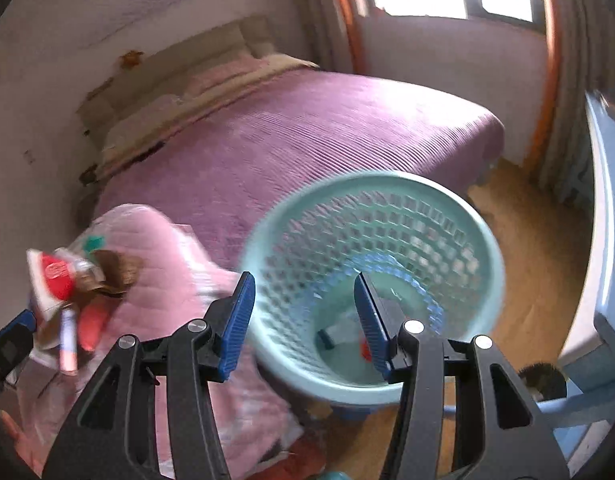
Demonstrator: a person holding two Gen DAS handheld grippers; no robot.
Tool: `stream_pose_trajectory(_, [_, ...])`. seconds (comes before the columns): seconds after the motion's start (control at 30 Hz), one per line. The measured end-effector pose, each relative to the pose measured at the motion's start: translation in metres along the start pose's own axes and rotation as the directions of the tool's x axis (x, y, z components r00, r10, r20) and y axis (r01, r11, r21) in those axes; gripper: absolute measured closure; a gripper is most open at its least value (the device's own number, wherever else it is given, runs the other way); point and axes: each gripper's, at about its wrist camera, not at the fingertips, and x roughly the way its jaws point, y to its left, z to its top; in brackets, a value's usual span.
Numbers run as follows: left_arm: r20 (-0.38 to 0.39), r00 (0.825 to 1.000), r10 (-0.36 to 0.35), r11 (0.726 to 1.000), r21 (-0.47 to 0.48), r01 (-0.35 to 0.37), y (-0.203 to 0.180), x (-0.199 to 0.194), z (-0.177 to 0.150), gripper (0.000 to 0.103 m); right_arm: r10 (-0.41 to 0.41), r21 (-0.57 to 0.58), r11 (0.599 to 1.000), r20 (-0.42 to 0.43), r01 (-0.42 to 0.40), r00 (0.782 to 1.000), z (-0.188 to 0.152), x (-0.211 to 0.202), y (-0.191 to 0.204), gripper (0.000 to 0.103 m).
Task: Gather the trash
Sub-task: 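Move both open tools back over the trash on the bed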
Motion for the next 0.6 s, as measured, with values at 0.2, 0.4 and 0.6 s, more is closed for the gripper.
stream_pose_trajectory(0.2, [0.095,0.990,0.104,0.992,-0.087,-0.096,0.070,-0.070,-0.007,0.028,0.100,-0.109,0.990,0.056,-0.094,0.993,-0.006,-0.017,0.072,0.055])
stream_pose_trajectory(0.4, [0.122,0.968,0.219,0.964,-0.180,-0.195,0.140,-0.116,-0.023,0.023,0.182,-0.235,0.958,0.045,-0.166,0.982,-0.026,-0.020,0.147,0.055])
stream_pose_trajectory(0.6, [0.057,0.957,0.284,0.934,-0.241,-0.263,0.212,-0.118,-0.037,0.022,0.210,-0.333,0.919,-0.044,-0.212,0.977,-0.061,0.000,0.207,0.055])
